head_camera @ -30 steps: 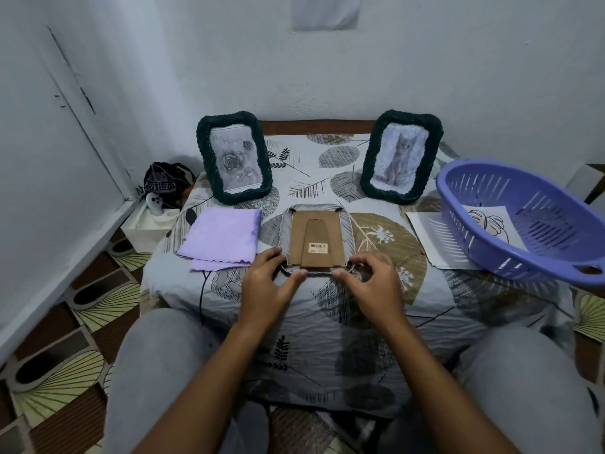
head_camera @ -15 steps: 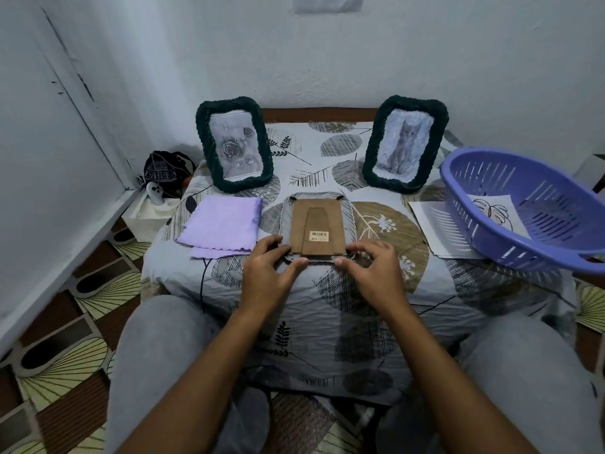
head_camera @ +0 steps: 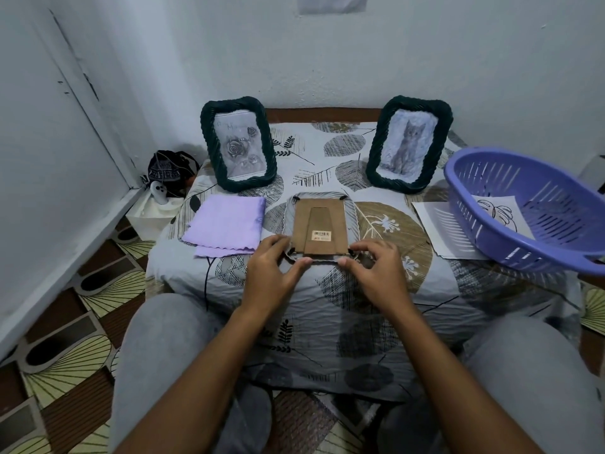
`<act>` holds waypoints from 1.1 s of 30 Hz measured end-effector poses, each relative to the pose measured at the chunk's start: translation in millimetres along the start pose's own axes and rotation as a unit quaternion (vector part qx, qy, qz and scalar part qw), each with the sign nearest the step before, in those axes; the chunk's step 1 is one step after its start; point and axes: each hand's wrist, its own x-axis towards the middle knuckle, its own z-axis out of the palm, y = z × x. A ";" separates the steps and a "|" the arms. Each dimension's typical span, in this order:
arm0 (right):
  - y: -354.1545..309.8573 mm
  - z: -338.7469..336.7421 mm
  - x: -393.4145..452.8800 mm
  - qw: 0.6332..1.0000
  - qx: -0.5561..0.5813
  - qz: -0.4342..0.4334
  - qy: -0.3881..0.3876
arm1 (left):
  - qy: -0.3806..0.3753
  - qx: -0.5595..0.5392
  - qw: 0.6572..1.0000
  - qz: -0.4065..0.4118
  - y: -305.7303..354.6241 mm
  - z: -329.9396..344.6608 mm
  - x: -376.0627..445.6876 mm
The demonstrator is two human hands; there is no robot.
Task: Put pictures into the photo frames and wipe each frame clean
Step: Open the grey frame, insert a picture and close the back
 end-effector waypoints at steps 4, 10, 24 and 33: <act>-1.7 -0.5 -1.2 1.000 0.003 0.002 0.002 | -0.017 0.013 1.000 0.014 0.0 -1.6 0.9; -0.6 -0.6 -0.4 1.000 -0.004 -0.007 -0.004 | -0.044 0.036 0.998 0.022 -1.5 -1.8 1.1; -3.8 -8.6 8.4 0.995 -0.070 -0.018 -0.073 | -0.041 0.032 0.998 0.022 0.5 -2.9 1.5; -5.4 -6.1 2.2 0.999 -0.019 -0.005 -0.044 | -0.007 0.016 1.000 0.011 1.7 -1.8 1.6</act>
